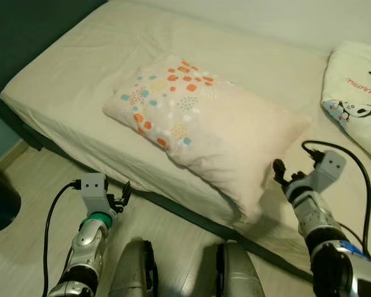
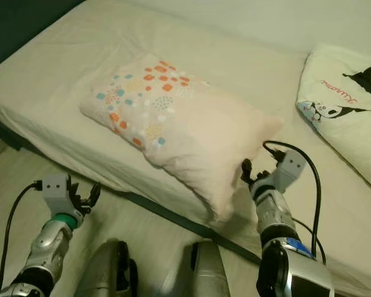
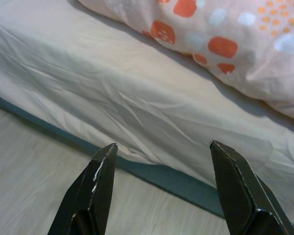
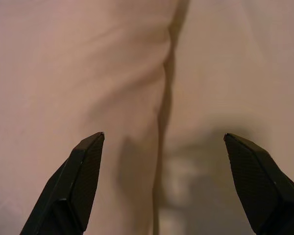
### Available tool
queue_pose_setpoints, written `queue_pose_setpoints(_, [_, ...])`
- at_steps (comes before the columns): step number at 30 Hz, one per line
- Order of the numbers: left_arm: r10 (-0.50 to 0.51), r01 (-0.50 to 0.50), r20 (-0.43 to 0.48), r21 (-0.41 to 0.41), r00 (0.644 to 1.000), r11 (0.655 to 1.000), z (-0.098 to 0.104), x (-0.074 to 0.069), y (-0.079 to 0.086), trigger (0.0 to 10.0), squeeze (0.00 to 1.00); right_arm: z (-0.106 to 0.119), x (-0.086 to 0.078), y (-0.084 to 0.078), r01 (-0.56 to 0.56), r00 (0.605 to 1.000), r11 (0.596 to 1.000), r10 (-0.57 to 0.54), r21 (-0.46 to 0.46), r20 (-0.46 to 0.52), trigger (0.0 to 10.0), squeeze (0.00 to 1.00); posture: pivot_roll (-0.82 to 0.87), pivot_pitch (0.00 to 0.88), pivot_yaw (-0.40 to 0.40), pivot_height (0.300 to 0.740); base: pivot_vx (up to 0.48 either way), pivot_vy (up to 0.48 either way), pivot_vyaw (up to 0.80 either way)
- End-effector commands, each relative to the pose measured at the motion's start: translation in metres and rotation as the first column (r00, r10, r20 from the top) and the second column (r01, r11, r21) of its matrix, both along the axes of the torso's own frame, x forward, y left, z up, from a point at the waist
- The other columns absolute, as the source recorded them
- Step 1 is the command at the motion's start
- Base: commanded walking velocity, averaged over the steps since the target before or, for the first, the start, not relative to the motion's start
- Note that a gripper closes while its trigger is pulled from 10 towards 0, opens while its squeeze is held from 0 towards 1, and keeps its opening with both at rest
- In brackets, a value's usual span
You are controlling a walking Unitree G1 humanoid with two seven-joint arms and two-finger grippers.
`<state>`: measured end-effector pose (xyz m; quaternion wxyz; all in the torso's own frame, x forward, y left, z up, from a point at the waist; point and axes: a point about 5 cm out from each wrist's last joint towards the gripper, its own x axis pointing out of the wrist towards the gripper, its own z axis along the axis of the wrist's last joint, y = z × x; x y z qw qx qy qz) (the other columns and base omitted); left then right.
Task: Clean up the room
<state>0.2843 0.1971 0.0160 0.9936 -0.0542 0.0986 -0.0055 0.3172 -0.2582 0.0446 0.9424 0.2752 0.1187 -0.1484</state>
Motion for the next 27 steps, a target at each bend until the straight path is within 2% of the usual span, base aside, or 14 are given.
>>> queue_pose_setpoints(1, [0.01,-0.011,-0.021,-0.016,1.0,1.0,-0.007,-0.007,0.001,10.0,0.0,-0.008,-0.005,0.003,0.003,1.0,0.999,-0.002,0.043,-0.009,10.0,1.0,-0.07,0.101,0.05,0.641,0.0,0.0,0.0])
queue_pose_setpoints(2, [0.003,-0.004,-0.021,-0.014,1.0,1.0,-0.008,-0.009,0.0,10.0,0.0,-0.011,-0.007,0.007,-0.009,1.0,0.997,0.009,0.081,0.008,10.0,1.0,-0.06,0.119,0.065,0.641,0.0,0.0,0.0])
queue_pose_setpoints(3, [0.003,-0.004,-0.021,-0.014,1.0,1.0,-0.008,-0.009,0.0,10.0,0.0,-0.011,-0.007,0.007,-0.009,1.0,0.997,0.009,0.081,0.008,10.0,1.0,-0.06,0.119,0.065,0.641,0.0,0.0,0.0])
queue_pose_setpoints(4, [-0.034,0.034,-0.014,-0.009,0.999,0.999,-0.01,-0.013,-0.005,10.0,0.0,-0.017,-0.01,0.017,-0.062,0.997,0.981,0.053,0.186,0.054,10.0,0.0,-0.04,0.155,0.09,0.641,0.0,0.0,0.0])
queue_pose_setpoints(5, [-0.034,0.034,-0.014,-0.009,0.999,0.999,-0.01,-0.013,-0.005,10.0,0.0,-0.017,-0.01,0.017,-0.062,0.997,0.981,0.053,0.186,0.054,10.0,0.0,-0.04,0.155,0.09,0.641,0.0,0.0,0.0])
queue_pose_setpoints(6, [-0.062,0.062,-0.008,-0.006,0.998,0.998,-0.011,-0.017,-0.009,10.0,0.0,-0.02,-0.012,0.024,-0.101,0.992,0.96,0.078,0.26,0.095,10.0,0.0,-0.04,0.157,0.09,0.641,0.0,0.0,0.0])
queue_pose_setpoints(7, [-0.062,0.062,-0.008,-0.006,0.998,0.998,-0.011,-0.017,-0.009,10.0,0.0,-0.02,-0.012,0.024,-0.101,0.992,0.96,0.078,0.26,0.095,10.0,0.0,-0.04,0.157,0.09,0.641,0.0,0.0,0.0])
queue_pose_setpoints(9, [-0.13,0.13,0.012,0.006,0.991,0.991,-0.013,-0.027,-0.022,10.0,0.0,-0.027,-0.016,0.039,-0.183,0.979,0.917,0.138,0.355,0.15,10.0,0.0,0.0,0.189,0.102,0.641,0.0,0.0,0.0])
queue_pose_setpoints(12, [-0.169,0.169,0.028,0.006,0.985,0.986,-0.014,-0.034,-0.032,10.0,0.0,-0.031,-0.018,0.047,-0.237,0.97,0.901,0.197,0.363,0.144,10.0,0.0,0.03,0.215,0.114,0.641,0.0,0.0,0.0])
queue_pose_setpoints(17, [-0.192,0.192,0.04,-0.007,0.981,0.981,-0.013,-0.038,-0.039,10.0,0.0,-0.035,-0.021,0.049,-0.234,0.972,0.911,0.212,0.339,0.102,10.0,0.0,0.04,0.231,0.126,0.641,0.0,0.0,0.0])
queue_pose_setpoints(18, [-0.205,0.206,0.048,-0.013,0.978,0.979,-0.011,-0.041,-0.043,10.0,0.0,-0.038,-0.023,0.048,-0.228,0.974,0.928,0.22,0.294,0.061,10.0,0.0,0.06,0.25,0.134,0.641,0.0,0.0,0.0])
queue_pose_setpoints(19, [-0.205,0.206,0.048,-0.013,0.978,0.979,-0.011,-0.041,-0.043,10.0,0.0,-0.038,-0.023,0.048,-0.228,0.974,0.928,0.22,0.294,0.061,10.0,0.0,0.06,0.25,0.134,0.641,0.0,0.0,0.0])
queue_pose_setpoints(21, [-0.219,0.221,0.062,-0.02,0.974,0.975,-0.009,-0.045,-0.046,10.0,0.0,-0.04,-0.024,0.048,-0.239,0.97,0.948,0.242,0.21,0.014,10.0,0.0,0.07,0.266,0.142,0.641,0.0,0.0,0.0])
queue_pose_setpoints(27, [-0.232,0.234,0.069,-0.026,0.97,0.972,-0.005,-0.049,-0.048,10.0,0.0,-0.032,-0.018,0.047,-0.25,0.968,0.959,0.248,0.137,0.031,10.0,0.0,0.07,0.283,0.159,0.641,0.0,0.0,0.0])
